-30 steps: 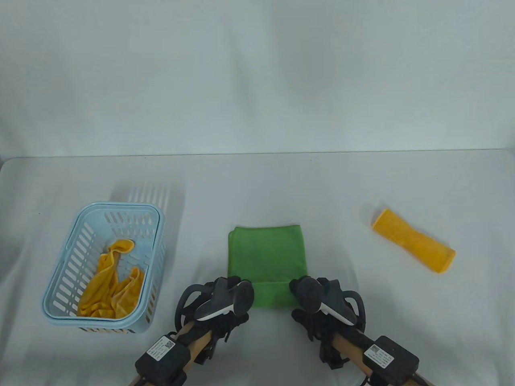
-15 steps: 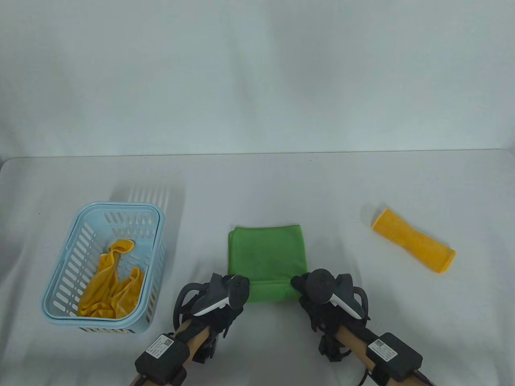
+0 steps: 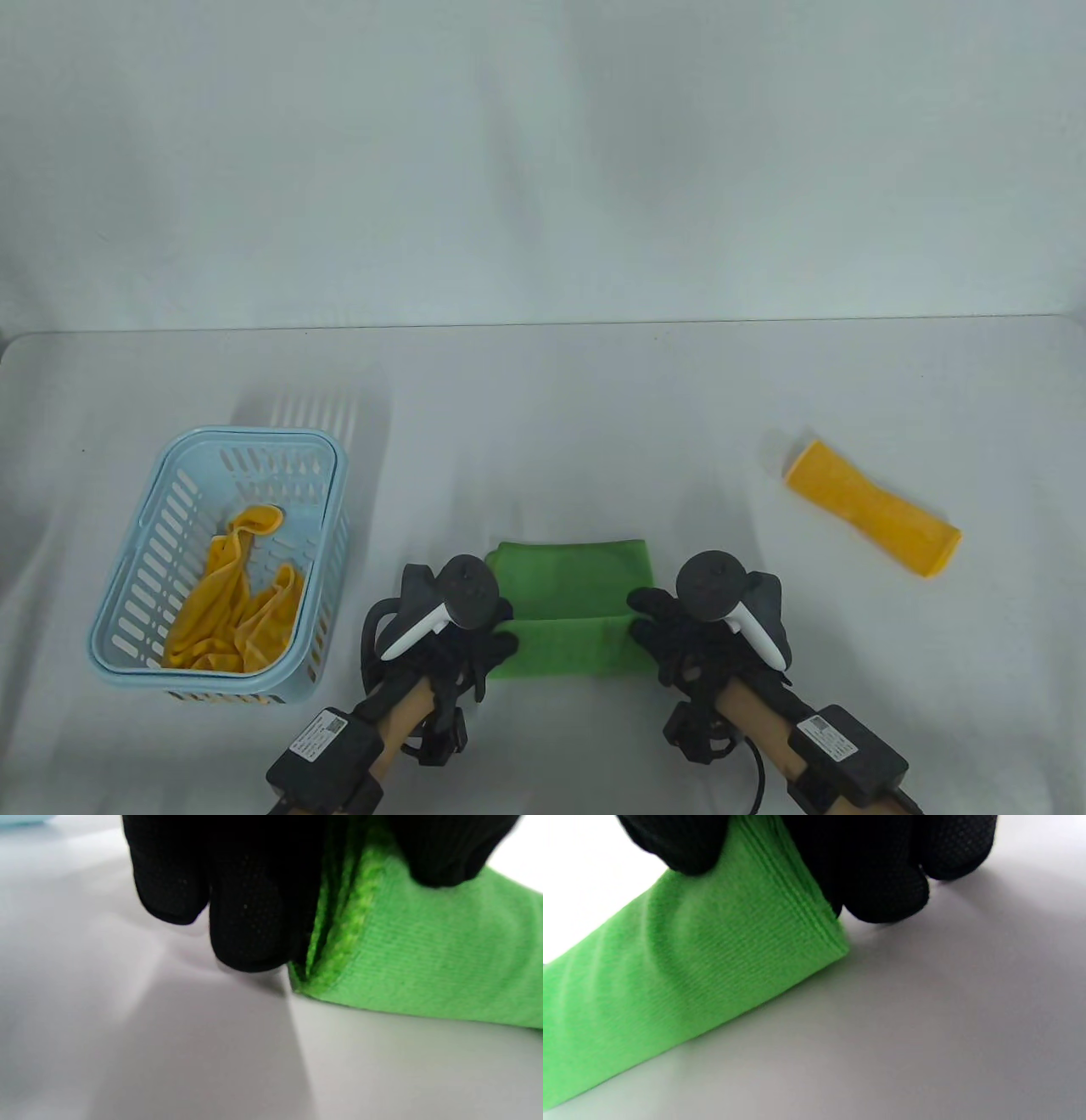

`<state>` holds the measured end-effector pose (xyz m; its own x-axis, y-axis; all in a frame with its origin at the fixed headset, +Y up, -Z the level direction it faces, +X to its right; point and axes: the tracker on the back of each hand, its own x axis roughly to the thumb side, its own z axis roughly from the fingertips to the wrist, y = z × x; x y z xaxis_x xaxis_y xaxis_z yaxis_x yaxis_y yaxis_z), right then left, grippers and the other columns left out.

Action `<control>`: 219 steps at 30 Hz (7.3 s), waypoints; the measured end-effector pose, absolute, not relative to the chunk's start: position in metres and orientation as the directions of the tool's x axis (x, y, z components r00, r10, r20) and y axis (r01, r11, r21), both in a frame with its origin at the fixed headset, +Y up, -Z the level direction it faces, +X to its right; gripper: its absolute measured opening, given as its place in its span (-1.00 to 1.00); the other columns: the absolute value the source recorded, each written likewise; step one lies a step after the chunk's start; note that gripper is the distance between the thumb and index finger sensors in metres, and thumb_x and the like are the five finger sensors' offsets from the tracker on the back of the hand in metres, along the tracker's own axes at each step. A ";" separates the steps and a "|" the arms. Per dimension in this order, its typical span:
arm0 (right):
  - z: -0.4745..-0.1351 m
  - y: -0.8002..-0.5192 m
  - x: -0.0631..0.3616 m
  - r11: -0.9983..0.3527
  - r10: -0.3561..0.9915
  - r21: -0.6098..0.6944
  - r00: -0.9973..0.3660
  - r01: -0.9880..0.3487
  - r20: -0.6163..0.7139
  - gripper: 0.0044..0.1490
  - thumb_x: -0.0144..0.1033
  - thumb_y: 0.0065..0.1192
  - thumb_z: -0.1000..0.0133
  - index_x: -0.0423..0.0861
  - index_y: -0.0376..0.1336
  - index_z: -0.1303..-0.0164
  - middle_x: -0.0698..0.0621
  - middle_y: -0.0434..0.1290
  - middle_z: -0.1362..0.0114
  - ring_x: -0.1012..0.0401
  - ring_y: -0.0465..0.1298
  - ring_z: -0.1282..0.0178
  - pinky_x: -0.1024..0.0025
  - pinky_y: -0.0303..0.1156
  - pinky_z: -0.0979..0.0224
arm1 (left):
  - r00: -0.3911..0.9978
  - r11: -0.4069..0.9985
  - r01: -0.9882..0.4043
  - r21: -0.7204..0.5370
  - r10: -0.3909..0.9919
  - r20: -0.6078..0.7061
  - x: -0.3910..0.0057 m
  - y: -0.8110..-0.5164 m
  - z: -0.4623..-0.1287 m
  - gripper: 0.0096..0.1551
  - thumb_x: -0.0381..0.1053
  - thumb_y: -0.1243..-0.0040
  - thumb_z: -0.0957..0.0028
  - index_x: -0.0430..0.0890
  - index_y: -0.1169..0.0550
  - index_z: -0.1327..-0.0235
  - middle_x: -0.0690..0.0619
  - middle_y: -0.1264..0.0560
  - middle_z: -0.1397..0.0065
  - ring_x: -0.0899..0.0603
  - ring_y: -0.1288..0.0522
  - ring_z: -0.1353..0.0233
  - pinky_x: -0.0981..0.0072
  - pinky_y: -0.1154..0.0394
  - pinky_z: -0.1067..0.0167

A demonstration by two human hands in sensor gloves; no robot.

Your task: Roll square towel into towel roll

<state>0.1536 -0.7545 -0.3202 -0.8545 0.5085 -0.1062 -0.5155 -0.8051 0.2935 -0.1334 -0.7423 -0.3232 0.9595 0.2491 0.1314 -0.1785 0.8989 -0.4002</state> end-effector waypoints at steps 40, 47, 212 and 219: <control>-0.298 -0.724 0.133 -0.890 0.408 0.278 -0.903 -0.361 0.135 -0.10 0.13 0.29 0.21 0.22 0.10 -0.38 0.12 0.24 -0.52 -0.02 0.24 -0.56 -0.15 0.17 -0.52 | 0.931 0.978 -0.005 -0.206 0.080 0.357 -0.116 -0.717 -0.303 -0.09 0.39 -0.19 0.31 0.24 -0.34 -0.43 0.16 -0.37 -0.53 -0.10 -0.47 -0.47 -0.13 -0.37 -0.45; -0.298 -0.750 0.118 -0.951 0.142 0.299 -0.972 -0.081 0.190 -0.05 0.13 0.28 0.21 0.24 0.02 -0.42 0.18 0.11 -0.60 -0.02 0.14 -0.63 -0.17 0.10 -0.56 | 0.919 0.958 0.180 -0.224 -0.083 0.386 -0.101 -0.744 -0.305 -0.01 0.38 -0.20 0.31 0.20 -0.23 -0.49 0.15 -0.26 -0.59 -0.11 -0.38 -0.57 -0.13 -0.33 -0.49; -0.395 -0.744 0.313 -0.989 -0.105 0.143 -0.862 0.038 -0.496 0.14 0.28 0.31 0.32 0.20 -0.07 -0.45 0.17 -0.03 -0.61 0.03 0.04 -0.64 -0.17 -0.01 -0.62 | 0.964 0.982 -0.189 0.008 0.184 0.191 -0.148 -0.672 -0.302 0.00 0.45 -0.14 0.29 0.14 -0.30 -0.51 0.10 -0.37 -0.57 -0.19 -0.46 -0.51 -0.22 -0.34 -0.45; -0.386 -0.713 0.302 -0.996 0.010 0.075 -0.880 -0.051 -0.475 0.08 0.34 0.10 0.25 0.23 -0.12 -0.47 0.20 -0.06 -0.67 -0.02 -0.04 -0.72 -0.24 -0.07 -0.63 | 0.963 0.983 -0.186 0.003 0.182 0.201 -0.146 -0.673 -0.302 0.01 0.45 -0.13 0.29 0.14 -0.29 -0.52 0.09 -0.35 -0.58 -0.20 -0.44 -0.53 -0.23 -0.33 -0.45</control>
<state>0.3015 -0.7128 -0.3863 -0.8799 0.0096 -0.4750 -0.0512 -0.9959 0.0747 -0.1465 -0.6730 -0.3023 0.9626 0.1818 0.2010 -0.1862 0.9825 0.0029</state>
